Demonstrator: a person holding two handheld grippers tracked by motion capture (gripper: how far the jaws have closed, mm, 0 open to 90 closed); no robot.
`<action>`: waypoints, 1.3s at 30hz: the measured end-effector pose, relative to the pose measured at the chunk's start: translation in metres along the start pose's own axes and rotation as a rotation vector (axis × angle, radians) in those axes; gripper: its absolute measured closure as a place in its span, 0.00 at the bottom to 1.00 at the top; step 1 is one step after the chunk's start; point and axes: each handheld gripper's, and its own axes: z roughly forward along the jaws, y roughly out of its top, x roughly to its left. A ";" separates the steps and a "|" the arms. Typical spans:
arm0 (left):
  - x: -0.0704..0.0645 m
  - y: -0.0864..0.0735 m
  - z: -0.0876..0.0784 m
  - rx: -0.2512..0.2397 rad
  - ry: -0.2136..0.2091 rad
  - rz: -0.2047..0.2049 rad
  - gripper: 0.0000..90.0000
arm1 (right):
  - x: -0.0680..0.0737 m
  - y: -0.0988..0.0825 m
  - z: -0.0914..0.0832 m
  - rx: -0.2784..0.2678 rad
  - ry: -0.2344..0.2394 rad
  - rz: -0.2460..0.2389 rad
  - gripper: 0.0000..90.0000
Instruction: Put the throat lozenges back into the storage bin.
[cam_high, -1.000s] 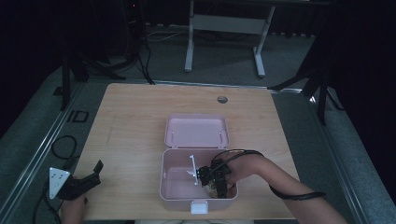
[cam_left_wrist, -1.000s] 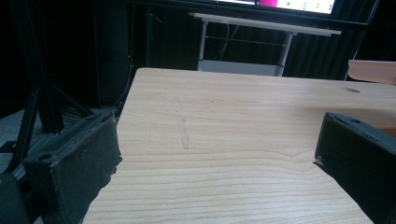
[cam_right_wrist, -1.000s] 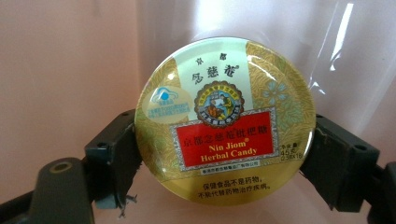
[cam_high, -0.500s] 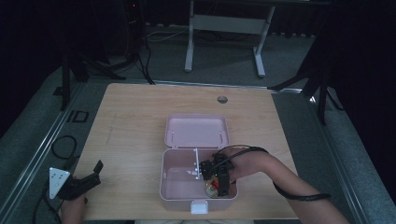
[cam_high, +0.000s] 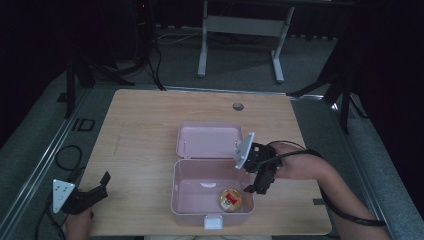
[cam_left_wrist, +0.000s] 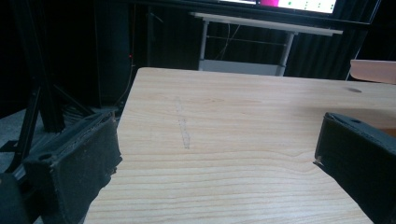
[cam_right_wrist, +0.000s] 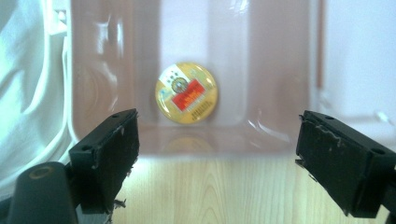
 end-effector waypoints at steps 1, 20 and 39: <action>0.000 0.000 0.000 0.000 0.000 0.001 0.00 | -0.001 -0.006 -0.004 -0.016 -0.013 0.010 0.15; 0.000 0.000 0.000 0.002 0.001 0.003 0.00 | -0.017 -0.125 0.048 -0.247 -0.180 0.327 0.14; 0.000 0.000 0.000 0.000 0.001 0.000 0.00 | -0.021 -0.215 0.125 -0.552 -0.549 0.749 0.13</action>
